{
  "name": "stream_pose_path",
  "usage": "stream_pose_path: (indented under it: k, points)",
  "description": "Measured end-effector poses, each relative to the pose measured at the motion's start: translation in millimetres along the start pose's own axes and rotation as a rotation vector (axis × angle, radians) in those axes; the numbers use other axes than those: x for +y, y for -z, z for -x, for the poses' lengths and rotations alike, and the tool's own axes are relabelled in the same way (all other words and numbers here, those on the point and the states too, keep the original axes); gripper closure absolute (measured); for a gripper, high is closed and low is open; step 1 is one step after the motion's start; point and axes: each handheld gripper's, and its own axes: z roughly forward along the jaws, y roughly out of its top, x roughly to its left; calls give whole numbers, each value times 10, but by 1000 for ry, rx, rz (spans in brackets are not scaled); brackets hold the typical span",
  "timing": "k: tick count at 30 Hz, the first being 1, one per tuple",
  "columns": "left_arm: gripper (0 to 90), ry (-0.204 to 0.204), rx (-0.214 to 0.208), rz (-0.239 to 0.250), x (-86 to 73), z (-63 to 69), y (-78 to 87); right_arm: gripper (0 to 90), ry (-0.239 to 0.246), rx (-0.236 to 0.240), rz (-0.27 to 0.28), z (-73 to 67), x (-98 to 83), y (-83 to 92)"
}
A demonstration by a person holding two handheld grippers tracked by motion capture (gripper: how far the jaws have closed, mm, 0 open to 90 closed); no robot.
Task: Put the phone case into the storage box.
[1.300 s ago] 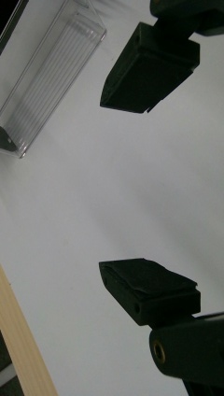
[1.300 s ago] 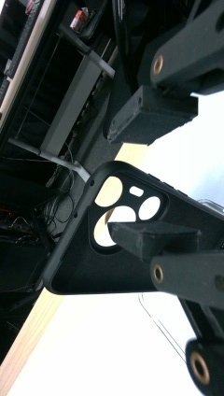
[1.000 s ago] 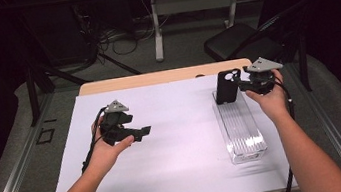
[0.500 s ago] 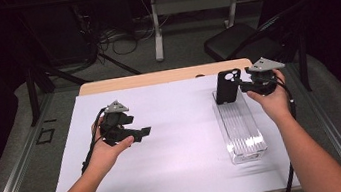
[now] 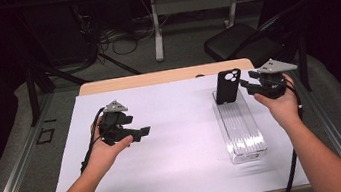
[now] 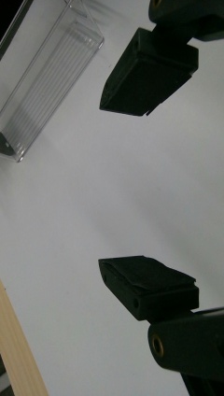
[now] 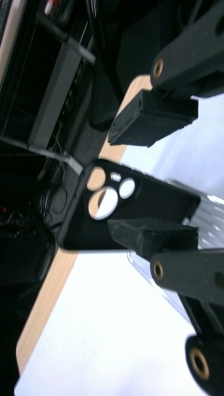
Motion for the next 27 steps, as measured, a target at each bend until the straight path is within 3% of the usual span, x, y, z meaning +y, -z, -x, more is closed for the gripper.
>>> stream_pose_path:
  k: [2,9,17,23,24,27]
  points:
    - [206,1,-1,0,6,-2,4,545,13,10,2,-38,5,50]
    - [204,10,-2,20,10,-15,41,489,-9,2,38,-182,23,215]
    - [182,23,-11,34,5,-37,68,440,-6,-2,5,-305,42,334]
    - [155,30,-16,42,-2,-55,86,425,-6,-2,5,-305,42,334]
    - [155,37,-24,43,-7,-63,92,239,-34,6,-11,-416,53,362]
    - [152,38,-28,43,-4,-75,97,170,-42,-2,9,-494,82,366]
